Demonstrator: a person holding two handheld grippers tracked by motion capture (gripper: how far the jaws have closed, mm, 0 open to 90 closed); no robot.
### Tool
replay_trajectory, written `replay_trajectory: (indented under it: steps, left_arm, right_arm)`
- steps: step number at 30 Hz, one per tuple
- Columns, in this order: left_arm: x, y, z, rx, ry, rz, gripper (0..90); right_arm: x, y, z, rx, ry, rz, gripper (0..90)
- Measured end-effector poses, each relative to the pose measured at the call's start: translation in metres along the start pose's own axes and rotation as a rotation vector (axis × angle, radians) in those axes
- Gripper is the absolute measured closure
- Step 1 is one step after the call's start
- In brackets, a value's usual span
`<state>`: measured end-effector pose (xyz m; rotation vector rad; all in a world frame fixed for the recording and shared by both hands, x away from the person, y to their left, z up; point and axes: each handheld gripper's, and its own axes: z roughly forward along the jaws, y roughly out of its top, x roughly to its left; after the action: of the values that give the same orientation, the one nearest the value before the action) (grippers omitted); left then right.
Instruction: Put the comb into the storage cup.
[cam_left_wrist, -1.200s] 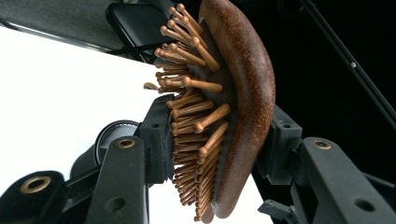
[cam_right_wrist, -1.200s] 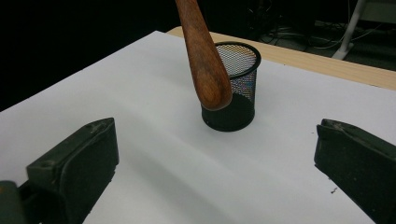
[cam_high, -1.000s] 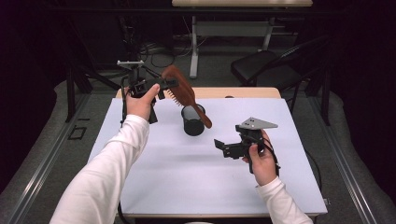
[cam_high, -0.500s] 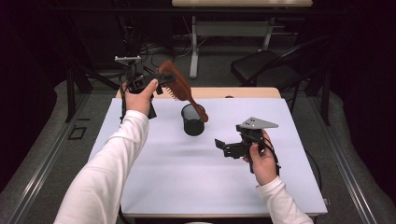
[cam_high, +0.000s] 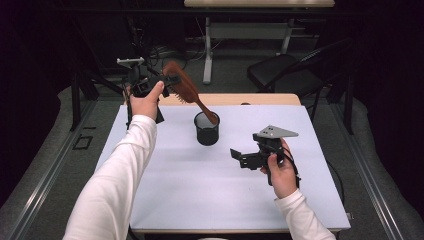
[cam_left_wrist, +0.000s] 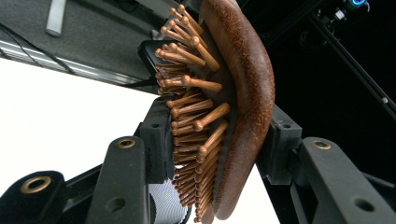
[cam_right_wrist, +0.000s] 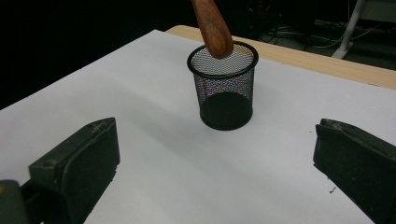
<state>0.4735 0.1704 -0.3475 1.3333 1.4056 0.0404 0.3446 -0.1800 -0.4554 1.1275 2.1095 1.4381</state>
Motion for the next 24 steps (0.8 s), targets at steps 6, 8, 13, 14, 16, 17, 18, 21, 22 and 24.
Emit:
replay_trajectory:
  steps: [6, 8, 13, 14, 16, 17, 18, 21, 22, 24]
  left_arm:
    - [0.004, 0.003, -0.002, -0.023, 0.012, -0.007, 54.0]
    - [0.006, 0.004, -0.003, -0.028, 0.017, -0.007, 54.0]
    - [0.010, 0.006, -0.003, -0.047, 0.025, -0.011, 54.0]
    - [0.011, 0.006, -0.003, -0.051, 0.028, -0.012, 54.0]
    - [0.012, 0.006, -0.003, -0.055, 0.032, -0.016, 54.0]
    - [0.012, 0.006, -0.003, -0.056, 0.034, -0.016, 54.0]
    - [0.013, 0.006, -0.003, -0.057, 0.033, -0.016, 54.0]
    - [0.016, 0.006, -0.003, -0.060, 0.027, -0.029, 54.1]
    - [0.016, 0.006, -0.003, -0.062, 0.025, -0.032, 54.1]
    - [0.017, 0.005, -0.002, -0.064, 0.024, -0.038, 54.1]
  right_arm:
    - [0.000, 0.000, 0.000, 0.000, 0.000, 0.000, 0.2]
    - [0.000, 0.000, 0.000, 0.001, -0.001, 0.001, 0.2]
    - [0.000, 0.000, 0.000, 0.002, 0.000, 0.001, 0.2]
    - [0.000, 0.000, 0.000, 0.002, 0.000, 0.002, 0.3]
    - [-0.001, 0.000, 0.000, 0.002, -0.001, 0.001, 0.3]
    - [-0.001, 0.000, 0.000, 0.002, -0.001, 0.001, 0.3]
    - [-0.001, 0.000, 0.000, 0.001, 0.000, 0.002, 0.4]
    - [-0.001, 0.000, 0.000, 0.002, -0.001, 0.000, 0.4]
    - [-0.001, 0.000, 0.000, 0.002, 0.000, 0.001, 0.4]
    - [-0.001, 0.000, 0.000, 0.002, 0.000, 0.000, 0.4]
